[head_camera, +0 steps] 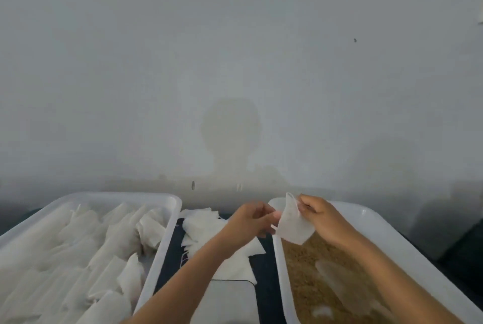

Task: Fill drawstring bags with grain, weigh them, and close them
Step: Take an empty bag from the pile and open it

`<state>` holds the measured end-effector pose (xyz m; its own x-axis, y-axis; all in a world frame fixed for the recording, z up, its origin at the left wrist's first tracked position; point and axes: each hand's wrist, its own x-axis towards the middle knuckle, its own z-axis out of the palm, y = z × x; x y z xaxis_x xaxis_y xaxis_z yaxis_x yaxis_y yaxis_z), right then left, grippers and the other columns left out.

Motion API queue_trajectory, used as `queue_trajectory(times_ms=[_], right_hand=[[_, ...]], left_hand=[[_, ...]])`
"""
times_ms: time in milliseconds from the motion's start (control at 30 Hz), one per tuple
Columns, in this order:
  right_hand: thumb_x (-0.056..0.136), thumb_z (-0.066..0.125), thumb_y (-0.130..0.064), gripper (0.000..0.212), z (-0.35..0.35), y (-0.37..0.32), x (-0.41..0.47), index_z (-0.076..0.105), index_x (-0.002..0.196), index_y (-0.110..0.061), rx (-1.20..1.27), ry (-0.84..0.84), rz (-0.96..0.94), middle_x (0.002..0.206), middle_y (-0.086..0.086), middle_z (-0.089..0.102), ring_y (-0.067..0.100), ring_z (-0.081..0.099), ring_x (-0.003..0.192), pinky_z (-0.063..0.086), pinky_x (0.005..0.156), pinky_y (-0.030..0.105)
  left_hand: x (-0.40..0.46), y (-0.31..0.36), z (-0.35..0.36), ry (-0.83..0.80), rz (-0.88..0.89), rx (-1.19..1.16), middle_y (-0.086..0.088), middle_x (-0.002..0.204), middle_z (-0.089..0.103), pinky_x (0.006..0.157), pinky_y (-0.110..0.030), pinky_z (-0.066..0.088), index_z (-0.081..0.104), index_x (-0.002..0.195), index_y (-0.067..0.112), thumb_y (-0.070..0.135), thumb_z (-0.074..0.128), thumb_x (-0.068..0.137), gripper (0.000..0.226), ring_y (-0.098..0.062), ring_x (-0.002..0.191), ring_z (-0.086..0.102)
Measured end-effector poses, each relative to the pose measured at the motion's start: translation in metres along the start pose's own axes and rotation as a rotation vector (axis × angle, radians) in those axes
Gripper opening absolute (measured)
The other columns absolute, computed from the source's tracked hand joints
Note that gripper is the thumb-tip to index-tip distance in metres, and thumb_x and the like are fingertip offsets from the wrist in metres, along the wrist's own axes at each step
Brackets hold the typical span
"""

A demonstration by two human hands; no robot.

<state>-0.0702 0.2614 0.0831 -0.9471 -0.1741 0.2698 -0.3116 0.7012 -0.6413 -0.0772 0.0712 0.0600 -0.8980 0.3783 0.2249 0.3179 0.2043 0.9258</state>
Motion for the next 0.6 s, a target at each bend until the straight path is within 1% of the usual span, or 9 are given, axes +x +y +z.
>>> queue_trajectory(times_ms=[67,133,200,267,333,400,467,500,600], right_hand=[[0.1,0.042,-0.019,0.034,-0.008,0.025,-0.011,0.045,0.066,-0.018,0.01,0.019,0.065,0.068,-0.003,0.049,0.012,0.049,0.066,0.033,0.062,0.026],[0.1,0.042,-0.016,0.036,-0.013,0.045,-0.023,0.046,0.065,-0.021,0.046,0.02,0.126,0.066,-0.006,0.049,0.011,0.049,0.064,0.034,0.062,0.025],[0.1,0.042,-0.016,0.035,-0.014,0.06,-0.032,0.05,0.067,-0.023,0.057,0.013,0.168,0.068,-0.007,0.052,0.01,0.05,0.065,0.036,0.064,0.024],[0.1,0.042,-0.018,0.032,-0.015,0.069,-0.041,0.055,0.071,-0.021,0.055,0.011,0.206,0.071,-0.005,0.056,0.008,0.052,0.066,0.036,0.062,0.021],[0.1,0.043,-0.021,0.027,-0.014,0.072,-0.047,0.062,0.085,-0.009,0.064,0.021,0.24,0.081,0.004,0.062,0.009,0.053,0.07,0.036,0.058,0.016],[0.1,0.044,-0.024,0.025,-0.011,0.077,-0.053,0.062,0.093,-0.009,0.063,0.072,0.26,0.089,0.004,0.064,0.009,0.056,0.075,0.038,0.057,0.011],[0.098,0.048,-0.022,0.02,-0.008,0.082,-0.057,0.06,0.086,-0.013,0.075,0.153,0.269,0.085,-0.001,0.061,0.006,0.055,0.075,0.039,0.056,0.006],[0.097,0.05,-0.02,0.019,-0.007,0.084,-0.058,0.059,0.081,-0.015,0.088,0.185,0.271,0.082,-0.002,0.06,0.006,0.053,0.074,0.039,0.057,0.007],[0.095,0.053,-0.015,0.021,-0.005,0.092,-0.058,0.056,0.074,-0.016,0.132,0.22,0.296,0.079,0.0,0.059,0.012,0.054,0.074,0.039,0.062,0.017]], left_hand=[[0.004,0.008,0.032,-0.05,0.015,-0.052,0.004,0.077,0.064,0.064,-0.016,0.049,0.057,0.087,0.013,0.028,0.055,0.094,0.017,-0.004,0.069,0.061],[0.006,0.011,0.06,-0.084,-0.011,-0.113,0.002,0.074,0.059,0.062,-0.016,0.048,0.055,0.083,0.013,0.034,0.054,0.094,0.024,-0.005,0.064,0.058],[0.008,0.01,0.082,-0.119,-0.057,-0.184,-0.001,0.078,0.06,0.064,-0.02,0.052,0.056,0.086,0.011,0.038,0.054,0.093,0.028,-0.008,0.066,0.061],[0.01,0.004,0.098,-0.145,-0.072,-0.201,-0.003,0.081,0.062,0.064,-0.022,0.054,0.06,0.093,0.007,0.032,0.055,0.094,0.025,-0.01,0.068,0.063],[0.013,-0.003,0.108,-0.122,-0.084,-0.19,-0.005,0.084,0.061,0.067,-0.027,0.056,0.061,0.098,0.004,0.022,0.054,0.095,0.02,-0.013,0.071,0.063],[0.016,-0.011,0.115,-0.061,-0.112,-0.205,-0.004,0.083,0.06,0.072,-0.034,0.057,0.059,0.095,0.006,0.018,0.052,0.096,0.014,-0.016,0.075,0.063],[0.018,-0.016,0.117,-0.003,-0.141,-0.245,-0.002,0.079,0.057,0.073,-0.037,0.056,0.053,0.086,0.009,0.016,0.051,0.096,0.013,-0.015,0.074,0.061],[0.02,-0.019,0.118,0.019,-0.145,-0.259,-0.001,0.077,0.054,0.071,-0.035,0.056,0.05,0.081,0.011,0.015,0.05,0.096,0.016,-0.015,0.073,0.059],[0.022,-0.025,0.119,0.059,-0.128,-0.265,-0.003,0.078,0.049,0.066,-0.028,0.054,0.045,0.075,0.012,0.017,0.05,0.096,0.022,-0.015,0.074,0.054]])
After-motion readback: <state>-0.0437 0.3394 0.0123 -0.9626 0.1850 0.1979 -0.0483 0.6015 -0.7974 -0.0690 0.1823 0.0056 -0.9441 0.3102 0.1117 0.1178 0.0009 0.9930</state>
